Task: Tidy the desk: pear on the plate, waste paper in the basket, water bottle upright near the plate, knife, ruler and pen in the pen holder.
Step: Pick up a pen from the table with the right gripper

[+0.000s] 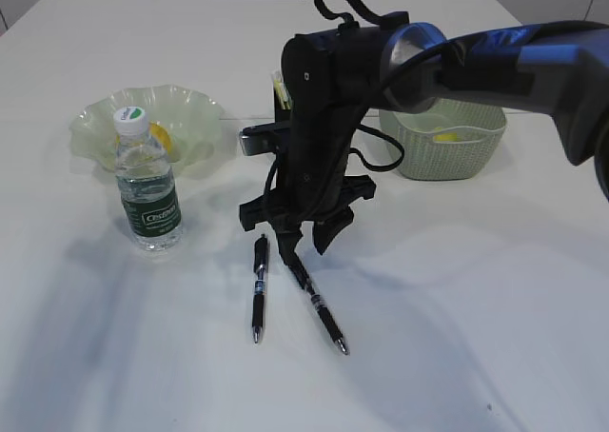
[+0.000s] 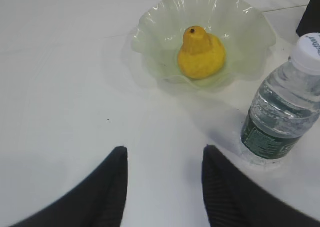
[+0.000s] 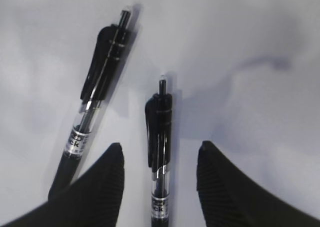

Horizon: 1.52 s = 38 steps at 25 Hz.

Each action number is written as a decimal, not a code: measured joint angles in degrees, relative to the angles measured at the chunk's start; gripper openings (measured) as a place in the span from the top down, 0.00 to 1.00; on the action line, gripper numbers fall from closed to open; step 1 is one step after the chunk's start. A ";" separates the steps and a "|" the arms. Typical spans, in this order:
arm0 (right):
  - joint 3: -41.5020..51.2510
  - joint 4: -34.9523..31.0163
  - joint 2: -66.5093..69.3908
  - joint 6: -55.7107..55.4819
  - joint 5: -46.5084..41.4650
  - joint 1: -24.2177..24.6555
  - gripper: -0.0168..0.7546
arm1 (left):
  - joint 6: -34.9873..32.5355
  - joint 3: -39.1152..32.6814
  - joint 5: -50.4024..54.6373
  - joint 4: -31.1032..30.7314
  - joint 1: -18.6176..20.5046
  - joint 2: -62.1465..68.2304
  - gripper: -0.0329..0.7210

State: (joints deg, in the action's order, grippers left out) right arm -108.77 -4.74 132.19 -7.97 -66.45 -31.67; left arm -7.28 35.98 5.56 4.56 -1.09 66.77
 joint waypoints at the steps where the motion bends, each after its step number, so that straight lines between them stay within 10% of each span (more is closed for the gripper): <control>1: 0.00 0.00 0.11 0.00 0.00 0.00 0.52 | 0.00 0.00 0.00 0.00 0.00 0.00 0.50; 38: -0.20 3.54 4.07 -0.49 -0.73 0.00 0.52 | 0.00 0.00 0.00 0.00 0.00 0.00 0.50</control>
State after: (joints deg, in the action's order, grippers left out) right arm -108.98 -1.19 136.25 -8.46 -67.18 -31.67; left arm -7.28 35.98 5.56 4.56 -1.09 66.77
